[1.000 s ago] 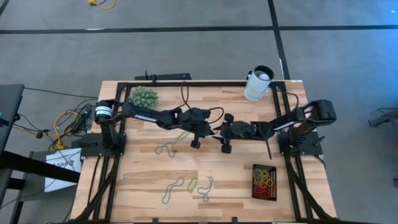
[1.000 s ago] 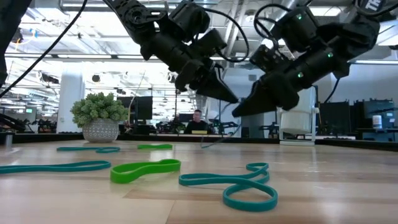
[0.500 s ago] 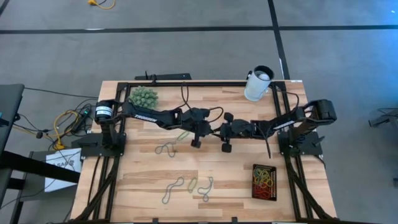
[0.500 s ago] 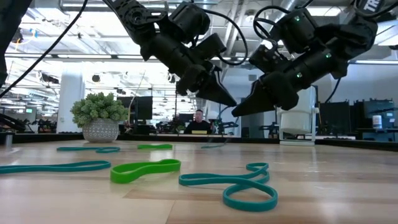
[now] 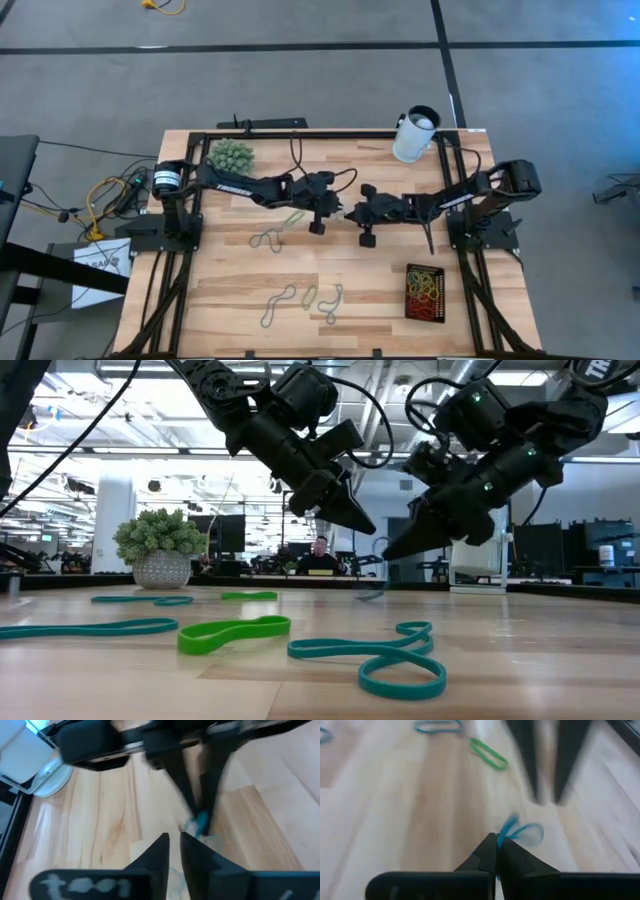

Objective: Pick and place items into bin
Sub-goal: Put the top blue rubberband into the black basket

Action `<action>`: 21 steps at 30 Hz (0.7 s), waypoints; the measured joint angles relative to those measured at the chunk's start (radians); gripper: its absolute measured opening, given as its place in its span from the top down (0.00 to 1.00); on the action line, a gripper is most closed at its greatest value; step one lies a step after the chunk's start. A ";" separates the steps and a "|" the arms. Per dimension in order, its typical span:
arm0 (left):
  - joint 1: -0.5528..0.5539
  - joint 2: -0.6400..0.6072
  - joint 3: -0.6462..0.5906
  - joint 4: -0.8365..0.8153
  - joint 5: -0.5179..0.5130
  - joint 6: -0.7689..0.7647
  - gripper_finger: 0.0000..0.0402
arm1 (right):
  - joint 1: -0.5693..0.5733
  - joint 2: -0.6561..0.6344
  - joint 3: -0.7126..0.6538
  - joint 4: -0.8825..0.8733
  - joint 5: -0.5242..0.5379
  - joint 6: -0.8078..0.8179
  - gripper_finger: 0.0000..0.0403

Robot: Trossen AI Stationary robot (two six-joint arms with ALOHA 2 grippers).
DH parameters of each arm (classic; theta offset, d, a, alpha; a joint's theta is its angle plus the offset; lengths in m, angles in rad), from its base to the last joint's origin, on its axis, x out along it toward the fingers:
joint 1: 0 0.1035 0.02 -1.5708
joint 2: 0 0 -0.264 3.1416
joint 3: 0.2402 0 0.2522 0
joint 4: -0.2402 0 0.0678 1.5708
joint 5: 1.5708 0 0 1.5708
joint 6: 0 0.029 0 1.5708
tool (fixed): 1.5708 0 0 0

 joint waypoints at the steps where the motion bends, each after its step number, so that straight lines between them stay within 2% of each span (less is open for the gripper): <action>1: -0.003 0.000 0.000 0.000 0.000 0.000 0.89 | -0.001 0.000 0.000 -0.017 0.008 0.010 1.00; 4: -0.008 0.000 0.000 0.000 -0.020 0.000 0.83 | 0.001 0.000 0.000 -0.058 0.013 0.056 1.00; 8: -0.007 0.000 0.000 0.000 -0.119 0.002 0.76 | 0.026 -0.050 0.008 -0.171 0.035 0.113 1.00; 12: -0.006 -0.001 0.000 -0.008 -0.237 0.042 0.73 | 0.087 -0.172 0.079 -0.442 0.206 0.174 1.00; 16: -0.007 -0.001 0.000 -0.009 -0.324 0.083 0.73 | 0.172 -0.304 0.165 -0.755 0.349 0.353 1.00; 19: -0.006 -0.001 0.000 -0.033 -0.360 0.093 0.73 | 0.237 -0.394 0.206 -0.904 0.313 0.482 1.00; 21: -0.005 -0.001 0.000 -0.050 -0.385 0.097 0.73 | 0.282 -0.450 0.218 -0.988 0.211 0.602 1.00</action>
